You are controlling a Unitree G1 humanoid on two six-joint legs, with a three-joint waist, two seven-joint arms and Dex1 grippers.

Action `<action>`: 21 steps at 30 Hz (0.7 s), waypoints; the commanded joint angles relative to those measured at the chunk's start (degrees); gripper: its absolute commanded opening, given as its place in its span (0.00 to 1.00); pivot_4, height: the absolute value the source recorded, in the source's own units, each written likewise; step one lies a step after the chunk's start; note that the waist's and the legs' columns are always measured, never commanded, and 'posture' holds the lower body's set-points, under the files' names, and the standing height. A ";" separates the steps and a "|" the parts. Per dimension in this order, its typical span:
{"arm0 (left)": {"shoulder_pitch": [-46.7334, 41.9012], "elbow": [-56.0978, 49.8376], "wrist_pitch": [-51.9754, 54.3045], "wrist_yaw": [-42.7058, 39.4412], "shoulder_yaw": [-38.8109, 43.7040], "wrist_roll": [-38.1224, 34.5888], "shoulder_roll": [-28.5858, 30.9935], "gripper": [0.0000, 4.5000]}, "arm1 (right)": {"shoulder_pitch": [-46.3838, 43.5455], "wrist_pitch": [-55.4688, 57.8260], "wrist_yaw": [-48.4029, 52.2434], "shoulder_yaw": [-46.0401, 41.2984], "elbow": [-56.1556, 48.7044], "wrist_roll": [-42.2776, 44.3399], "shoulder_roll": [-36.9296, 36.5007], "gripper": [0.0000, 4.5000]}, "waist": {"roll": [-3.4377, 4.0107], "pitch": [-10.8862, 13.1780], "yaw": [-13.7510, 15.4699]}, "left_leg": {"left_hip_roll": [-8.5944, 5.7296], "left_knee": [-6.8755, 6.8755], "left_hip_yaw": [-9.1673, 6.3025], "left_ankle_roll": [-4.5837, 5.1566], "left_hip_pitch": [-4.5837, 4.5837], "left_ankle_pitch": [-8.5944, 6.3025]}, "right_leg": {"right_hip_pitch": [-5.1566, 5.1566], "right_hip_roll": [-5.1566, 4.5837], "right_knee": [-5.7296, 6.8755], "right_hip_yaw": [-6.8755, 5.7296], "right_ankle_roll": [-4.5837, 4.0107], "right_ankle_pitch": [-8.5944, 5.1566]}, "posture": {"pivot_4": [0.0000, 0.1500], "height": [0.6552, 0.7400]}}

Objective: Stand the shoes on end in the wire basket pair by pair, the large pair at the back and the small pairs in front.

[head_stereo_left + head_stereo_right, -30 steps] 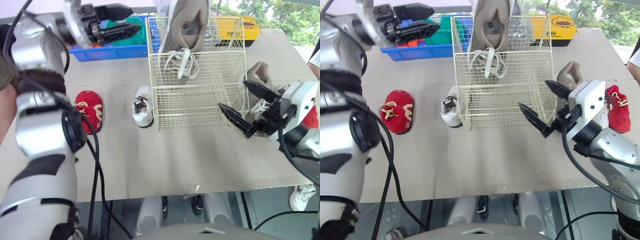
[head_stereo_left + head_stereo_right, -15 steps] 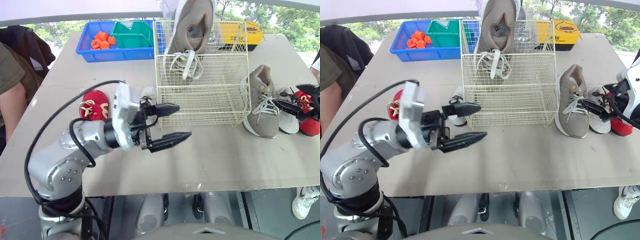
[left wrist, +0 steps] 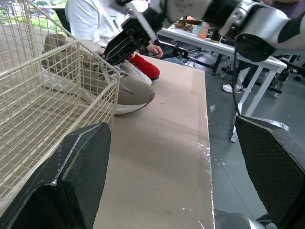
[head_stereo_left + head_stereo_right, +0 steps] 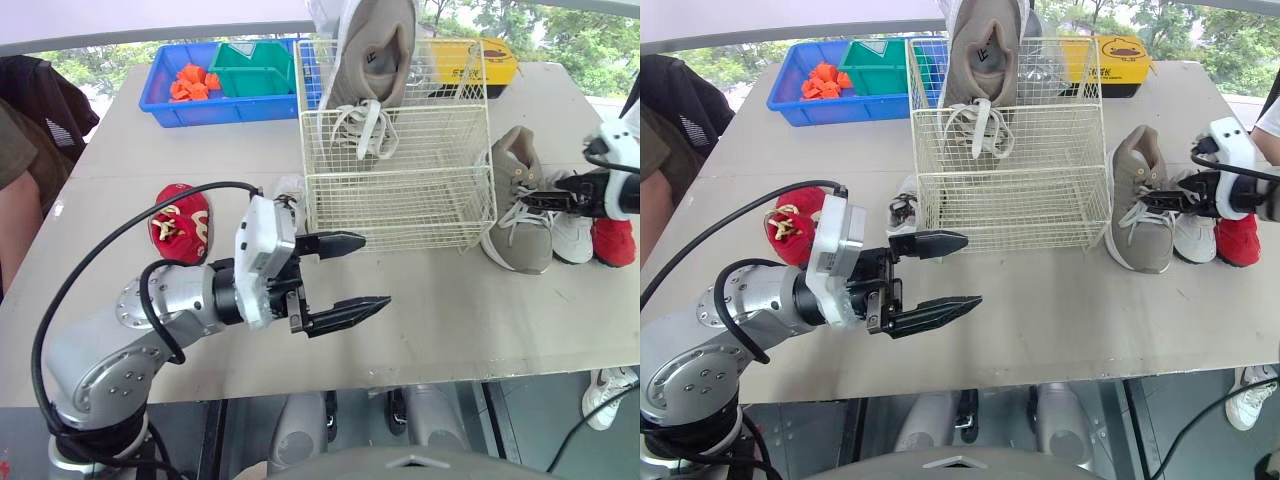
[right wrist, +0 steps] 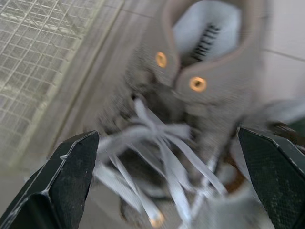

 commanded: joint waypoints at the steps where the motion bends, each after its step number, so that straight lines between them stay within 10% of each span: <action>1: 0.56 -2.32 -2.90 1.67 -0.03 -0.95 0.30 0.99 | -2.67 -1.12 -0.13 0.34 4.30 -3.89 1.39 1.00 | 0.00 0.00 0.21 | 0.00 0.00 0.01 0.00 -0.01 0.00 | 0.00 0.00 0.00 0.00 -0.01 -0.01 | 1.00 1.00; 18: 1.37 -0.35 -9.29 2.25 -4.00 1.59 1.65 0.99 | -9.22 1.55 5.37 3.18 17.28 -12.81 6.73 1.00 | 0.02 0.00 0.01 | 0.00 0.00 0.04 0.00 0.02 0.00 | 0.00 -0.01 0.00 0.01 -0.07 -0.03 | 1.00 1.00; 21: 1.47 -0.15 -9.93 1.76 -4.50 1.79 1.89 1.00 | -10.65 -0.64 7.09 4.74 19.65 -14.99 8.35 0.82 | 0.02 0.00 -0.21 | -0.02 0.00 0.05 0.00 0.02 0.00 | 0.00 0.00 0.01 0.02 -0.06 -0.03 | 1.00 1.00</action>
